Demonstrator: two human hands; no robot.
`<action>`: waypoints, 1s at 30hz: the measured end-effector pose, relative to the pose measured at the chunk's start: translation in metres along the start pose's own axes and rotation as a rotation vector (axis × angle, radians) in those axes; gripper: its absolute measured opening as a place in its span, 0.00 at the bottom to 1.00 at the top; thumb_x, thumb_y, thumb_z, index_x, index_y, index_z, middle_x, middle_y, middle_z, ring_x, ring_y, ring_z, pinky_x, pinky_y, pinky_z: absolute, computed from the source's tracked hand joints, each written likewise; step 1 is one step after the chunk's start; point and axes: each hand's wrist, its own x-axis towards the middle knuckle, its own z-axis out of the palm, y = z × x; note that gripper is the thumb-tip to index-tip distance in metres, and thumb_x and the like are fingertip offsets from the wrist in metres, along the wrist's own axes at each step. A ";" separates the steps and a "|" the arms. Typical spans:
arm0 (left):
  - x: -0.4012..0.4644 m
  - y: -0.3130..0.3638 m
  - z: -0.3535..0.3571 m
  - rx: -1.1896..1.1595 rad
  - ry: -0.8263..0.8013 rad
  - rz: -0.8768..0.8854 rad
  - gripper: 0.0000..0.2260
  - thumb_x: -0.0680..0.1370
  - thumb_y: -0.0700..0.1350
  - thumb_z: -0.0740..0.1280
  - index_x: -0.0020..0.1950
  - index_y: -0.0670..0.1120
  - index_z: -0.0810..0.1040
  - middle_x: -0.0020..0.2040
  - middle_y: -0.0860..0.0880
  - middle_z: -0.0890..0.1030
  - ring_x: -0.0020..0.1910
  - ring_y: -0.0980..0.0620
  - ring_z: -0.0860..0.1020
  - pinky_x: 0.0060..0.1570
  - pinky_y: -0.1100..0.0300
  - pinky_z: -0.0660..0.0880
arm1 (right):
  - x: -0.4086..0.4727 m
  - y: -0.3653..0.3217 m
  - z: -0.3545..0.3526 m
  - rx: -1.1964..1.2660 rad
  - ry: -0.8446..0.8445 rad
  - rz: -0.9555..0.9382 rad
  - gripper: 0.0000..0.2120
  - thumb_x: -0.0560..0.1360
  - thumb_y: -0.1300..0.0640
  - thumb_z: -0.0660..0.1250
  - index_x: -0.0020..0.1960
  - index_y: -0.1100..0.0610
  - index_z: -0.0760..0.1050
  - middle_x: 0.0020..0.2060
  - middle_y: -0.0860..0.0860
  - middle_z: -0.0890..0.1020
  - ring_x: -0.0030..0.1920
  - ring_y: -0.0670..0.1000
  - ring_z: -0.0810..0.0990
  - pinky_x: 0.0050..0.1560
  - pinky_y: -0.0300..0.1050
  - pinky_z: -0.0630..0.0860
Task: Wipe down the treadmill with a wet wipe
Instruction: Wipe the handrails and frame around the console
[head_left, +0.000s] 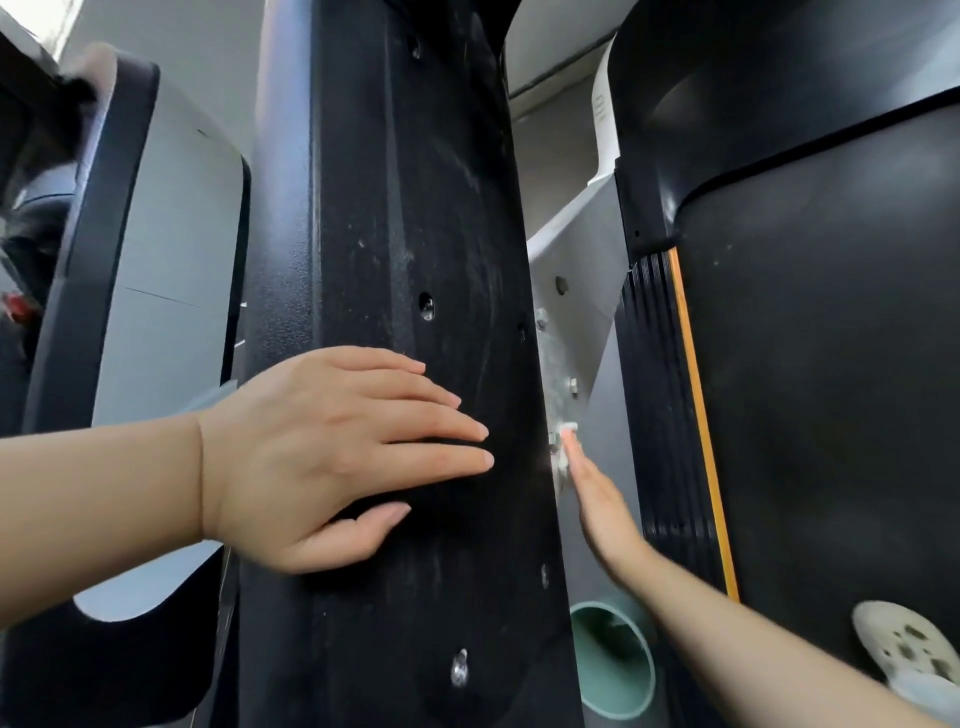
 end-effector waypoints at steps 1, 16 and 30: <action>0.000 0.000 -0.001 0.005 0.002 0.005 0.21 0.74 0.54 0.54 0.63 0.53 0.76 0.65 0.51 0.76 0.65 0.47 0.73 0.60 0.42 0.70 | 0.008 -0.007 0.000 0.024 0.032 0.069 0.29 0.78 0.35 0.50 0.74 0.46 0.60 0.72 0.44 0.64 0.73 0.47 0.60 0.68 0.40 0.55; -0.001 0.009 -0.021 0.149 0.217 0.119 0.17 0.70 0.46 0.56 0.48 0.45 0.82 0.49 0.49 0.82 0.47 0.43 0.78 0.53 0.49 0.69 | -0.043 -0.011 0.018 0.124 0.055 -0.041 0.19 0.82 0.50 0.54 0.73 0.48 0.64 0.66 0.38 0.68 0.66 0.38 0.66 0.64 0.34 0.62; -0.002 0.007 -0.015 0.125 0.316 0.060 0.12 0.69 0.45 0.55 0.37 0.46 0.78 0.42 0.52 0.81 0.43 0.45 0.76 0.54 0.49 0.67 | 0.008 -0.117 0.039 -0.133 -0.014 -0.341 0.23 0.83 0.51 0.49 0.77 0.50 0.50 0.76 0.43 0.54 0.75 0.41 0.53 0.75 0.44 0.50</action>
